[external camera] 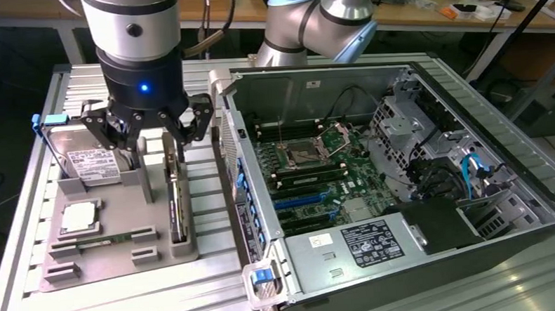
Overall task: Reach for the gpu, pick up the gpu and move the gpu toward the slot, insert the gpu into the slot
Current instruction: 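Pick up the gpu and move the gpu toward the slot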
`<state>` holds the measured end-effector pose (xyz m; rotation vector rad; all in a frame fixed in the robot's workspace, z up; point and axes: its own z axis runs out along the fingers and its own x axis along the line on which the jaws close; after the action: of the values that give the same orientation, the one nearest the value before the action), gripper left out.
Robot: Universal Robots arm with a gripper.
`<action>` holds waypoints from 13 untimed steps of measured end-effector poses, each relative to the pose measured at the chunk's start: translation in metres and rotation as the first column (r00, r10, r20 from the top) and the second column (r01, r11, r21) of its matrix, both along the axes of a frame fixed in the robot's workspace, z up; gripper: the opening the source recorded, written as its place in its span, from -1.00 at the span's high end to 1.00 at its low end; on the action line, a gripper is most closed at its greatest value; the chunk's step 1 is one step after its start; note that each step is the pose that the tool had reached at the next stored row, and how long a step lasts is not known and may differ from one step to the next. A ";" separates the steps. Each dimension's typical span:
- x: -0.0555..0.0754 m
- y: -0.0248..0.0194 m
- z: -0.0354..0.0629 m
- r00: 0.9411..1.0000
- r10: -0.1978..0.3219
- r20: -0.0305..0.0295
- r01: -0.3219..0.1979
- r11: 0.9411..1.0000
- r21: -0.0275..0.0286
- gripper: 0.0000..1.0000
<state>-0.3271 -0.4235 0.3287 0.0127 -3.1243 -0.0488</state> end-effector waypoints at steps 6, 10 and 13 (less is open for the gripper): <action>0.004 -0.0025 -0.0112 1.000 -0.003 0.002 0.003 1.000 0.000 -0.20; 0.006 -0.0030 -0.0216 1.000 -0.009 0.003 0.009 1.000 0.000 -0.20; 0.006 -0.0031 -0.0282 1.000 -0.011 0.003 0.011 1.000 0.000 -0.20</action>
<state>-0.3214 -0.4266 0.3005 -0.0051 -3.1271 -0.0491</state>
